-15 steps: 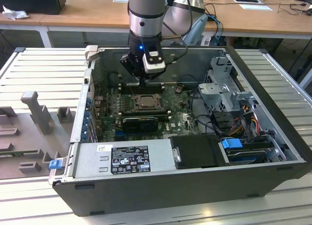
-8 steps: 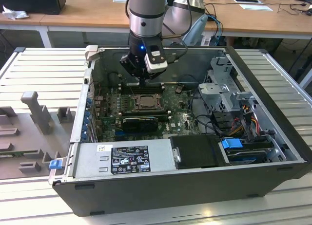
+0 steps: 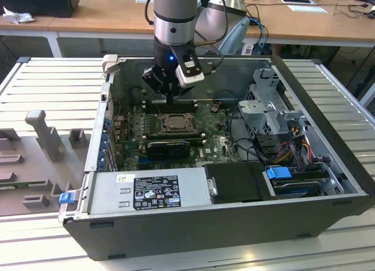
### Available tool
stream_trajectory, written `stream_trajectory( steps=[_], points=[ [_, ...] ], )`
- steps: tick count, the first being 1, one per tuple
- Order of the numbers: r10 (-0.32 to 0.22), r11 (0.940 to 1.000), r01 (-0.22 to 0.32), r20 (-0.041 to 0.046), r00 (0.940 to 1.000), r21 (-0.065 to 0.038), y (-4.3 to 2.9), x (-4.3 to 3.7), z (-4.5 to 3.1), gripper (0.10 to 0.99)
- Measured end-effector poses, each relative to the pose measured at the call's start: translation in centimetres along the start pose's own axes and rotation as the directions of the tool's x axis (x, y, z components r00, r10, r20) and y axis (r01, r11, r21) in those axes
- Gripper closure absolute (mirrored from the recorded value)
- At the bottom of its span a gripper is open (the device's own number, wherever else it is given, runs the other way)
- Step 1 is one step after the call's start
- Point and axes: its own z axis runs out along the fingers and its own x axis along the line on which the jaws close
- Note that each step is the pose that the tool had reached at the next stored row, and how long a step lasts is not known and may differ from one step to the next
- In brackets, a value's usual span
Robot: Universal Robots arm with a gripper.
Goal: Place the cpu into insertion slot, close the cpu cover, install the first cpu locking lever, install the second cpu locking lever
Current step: 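Install the first cpu locking lever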
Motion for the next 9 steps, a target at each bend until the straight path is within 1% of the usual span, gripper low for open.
stream_trajectory(
  steps=[6, 8, 9],
  points=[
    [-0.001, 1.0000, 0.001, 0.0166, 0.9999, -0.002, -0.26, 1.88, 0.10, 0.980],
    [-0.007, 1.0000, 0.007, 0.0200, 0.9998, -0.003, -0.29, 2.10, 0.20, 0.980],
    [-0.019, 0.9998, 0.019, 0.0197, 0.9996, -0.003, -0.29, 2.10, 0.24, 0.980]
  ],
)
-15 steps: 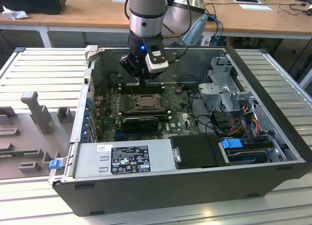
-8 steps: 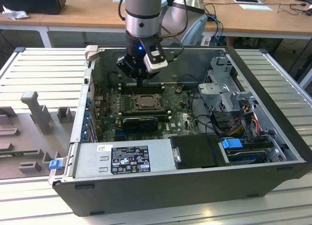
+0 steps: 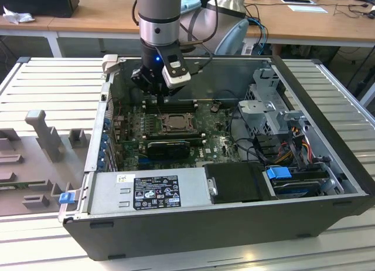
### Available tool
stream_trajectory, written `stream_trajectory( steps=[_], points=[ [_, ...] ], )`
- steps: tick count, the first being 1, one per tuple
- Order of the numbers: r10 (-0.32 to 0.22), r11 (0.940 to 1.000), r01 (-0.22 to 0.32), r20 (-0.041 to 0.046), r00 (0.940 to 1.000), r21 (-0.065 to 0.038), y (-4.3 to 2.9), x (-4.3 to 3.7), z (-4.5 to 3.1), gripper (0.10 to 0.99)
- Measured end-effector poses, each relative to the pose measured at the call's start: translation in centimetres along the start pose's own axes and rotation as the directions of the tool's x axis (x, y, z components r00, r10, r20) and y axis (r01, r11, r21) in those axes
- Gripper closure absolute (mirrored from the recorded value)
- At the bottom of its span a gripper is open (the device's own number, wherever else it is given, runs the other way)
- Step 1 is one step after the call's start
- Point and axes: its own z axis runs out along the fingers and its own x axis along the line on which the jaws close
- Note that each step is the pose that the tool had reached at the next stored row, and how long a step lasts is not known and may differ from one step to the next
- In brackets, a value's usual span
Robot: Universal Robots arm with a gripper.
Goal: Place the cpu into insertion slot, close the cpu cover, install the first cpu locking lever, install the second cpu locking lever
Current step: 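Install the first cpu locking lever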
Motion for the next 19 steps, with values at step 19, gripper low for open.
stream_trajectory(
  steps=[19],
  points=[
    [-0.053, 0.9986, 0.053, 0.0004, 0.9986, -0.003, 2.24, 3.36, 0.54, 0.980]
  ],
)
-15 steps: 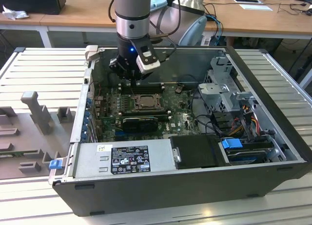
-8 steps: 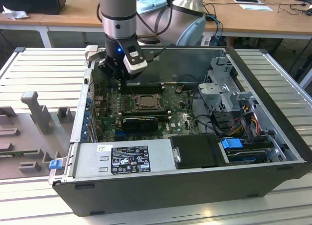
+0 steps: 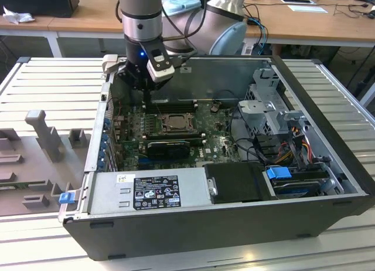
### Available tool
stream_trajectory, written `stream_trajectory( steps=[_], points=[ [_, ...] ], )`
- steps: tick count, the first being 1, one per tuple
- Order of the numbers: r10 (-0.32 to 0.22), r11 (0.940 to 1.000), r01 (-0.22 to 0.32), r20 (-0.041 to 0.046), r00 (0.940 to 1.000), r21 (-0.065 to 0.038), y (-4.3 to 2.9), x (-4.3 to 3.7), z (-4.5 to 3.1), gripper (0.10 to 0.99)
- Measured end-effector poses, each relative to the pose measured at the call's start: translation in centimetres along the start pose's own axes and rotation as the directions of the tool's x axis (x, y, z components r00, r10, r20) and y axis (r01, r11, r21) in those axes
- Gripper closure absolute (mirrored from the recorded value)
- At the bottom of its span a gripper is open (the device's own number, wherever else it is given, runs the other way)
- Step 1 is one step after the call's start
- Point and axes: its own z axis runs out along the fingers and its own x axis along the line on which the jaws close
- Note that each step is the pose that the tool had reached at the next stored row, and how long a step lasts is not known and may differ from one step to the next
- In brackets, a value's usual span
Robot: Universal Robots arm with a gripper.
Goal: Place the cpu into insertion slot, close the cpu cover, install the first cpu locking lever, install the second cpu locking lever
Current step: 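Install the first cpu locking lever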
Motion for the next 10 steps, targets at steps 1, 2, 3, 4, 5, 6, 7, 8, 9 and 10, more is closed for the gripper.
stream_trajectory(
  steps=[1, 2, 3, 4, 5, 6, 7, 8, 9, 10],
  points=[
    [-0.001, 1.0000, 0.001, 0.0000, 1.0000, 0.000, 0.05, -0.28, 0.06, 0.980],
    [-0.002, 1.0000, 0.002, 0.0000, 1.0000, 0.000, 0.10, -0.65, 0.13, 0.980],
    [-0.002, 1.0000, 0.002, 0.0000, 1.0000, 0.000, 0.16, -1.40, 0.25, 0.980],
    [-0.002, 1.0000, 0.002, 0.0000, 1.0000, 0.000, 0.20, -1.97, 0.34, 0.980],
    [-0.002, 1.0000, 0.002, 0.0000, 1.0000, 0.000, 0.25, -2.48, 0.44, 0.980],
    [-0.002, 1.0000, 0.002, 0.0001, 1.0000, 0.000, 0.33, -3.14, 0.58, 0.980],
    [-0.002, 1.0000, 0.002, 0.0000, 1.0000, 0.000, 0.39, -3.59, 0.69, 0.980],
    [-0.002, 1.0000, 0.002, -0.0003, 1.0000, 0.000, 0.45, -4.15, 0.82, 0.980],
    [-0.002, 1.0000, 0.002, -0.0007, 1.0000, 0.000, 0.48, -4.58, 0.89, 0.980],
    [-0.002, 0.9999, 0.002, -0.0020, 1.0000, -0.010, 0.55, -5.84, 0.93, 0.980]
  ],
)
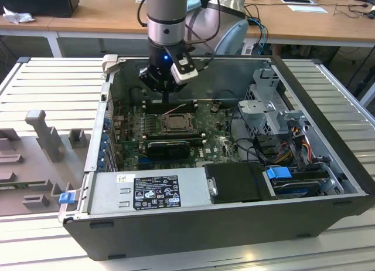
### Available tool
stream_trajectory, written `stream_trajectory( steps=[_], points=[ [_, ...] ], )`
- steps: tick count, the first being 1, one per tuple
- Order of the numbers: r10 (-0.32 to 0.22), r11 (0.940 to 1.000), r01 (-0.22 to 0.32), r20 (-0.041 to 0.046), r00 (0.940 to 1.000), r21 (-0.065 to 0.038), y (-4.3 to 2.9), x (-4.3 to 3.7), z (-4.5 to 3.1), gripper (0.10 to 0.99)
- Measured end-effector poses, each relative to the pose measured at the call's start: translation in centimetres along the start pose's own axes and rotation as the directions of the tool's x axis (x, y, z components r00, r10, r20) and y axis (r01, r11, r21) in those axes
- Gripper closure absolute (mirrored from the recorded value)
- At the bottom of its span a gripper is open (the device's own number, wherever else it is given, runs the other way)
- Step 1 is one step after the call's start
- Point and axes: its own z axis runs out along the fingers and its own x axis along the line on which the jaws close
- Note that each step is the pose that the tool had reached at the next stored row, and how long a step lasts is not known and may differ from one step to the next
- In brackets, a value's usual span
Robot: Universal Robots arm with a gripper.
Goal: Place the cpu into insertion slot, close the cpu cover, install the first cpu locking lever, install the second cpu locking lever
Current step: 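Install the first cpu locking lever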
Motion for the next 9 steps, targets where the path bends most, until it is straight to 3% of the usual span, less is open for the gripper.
stream_trajectory(
  steps=[1, 6, 9],
  points=[
    [-0.002, 0.9997, 0.002, 0.0006, 1.0000, -0.025, -0.12, -0.05, 0.17, 0.980],
    [-0.081, 0.9965, 0.081, -0.0040, 0.9967, -0.023, -0.17, -0.14, 0.84, 0.980],
    [-0.090, 0.9956, 0.090, -0.0038, 0.9959, -0.023, -0.05, -1.07, 1.12, 0.980]
  ],
)
